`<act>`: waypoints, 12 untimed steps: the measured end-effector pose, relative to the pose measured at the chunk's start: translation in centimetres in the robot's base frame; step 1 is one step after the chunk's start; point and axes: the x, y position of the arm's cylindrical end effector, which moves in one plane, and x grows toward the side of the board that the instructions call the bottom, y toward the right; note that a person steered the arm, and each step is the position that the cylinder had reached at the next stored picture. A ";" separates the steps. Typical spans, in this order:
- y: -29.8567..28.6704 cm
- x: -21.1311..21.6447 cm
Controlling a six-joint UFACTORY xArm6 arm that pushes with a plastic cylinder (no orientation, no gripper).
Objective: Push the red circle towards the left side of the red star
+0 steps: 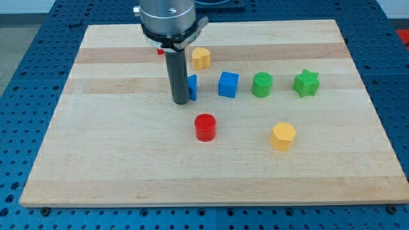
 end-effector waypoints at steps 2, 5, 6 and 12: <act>-1.7 3.9; 2.4 12.3; 6.3 12.1; 2.4 5.3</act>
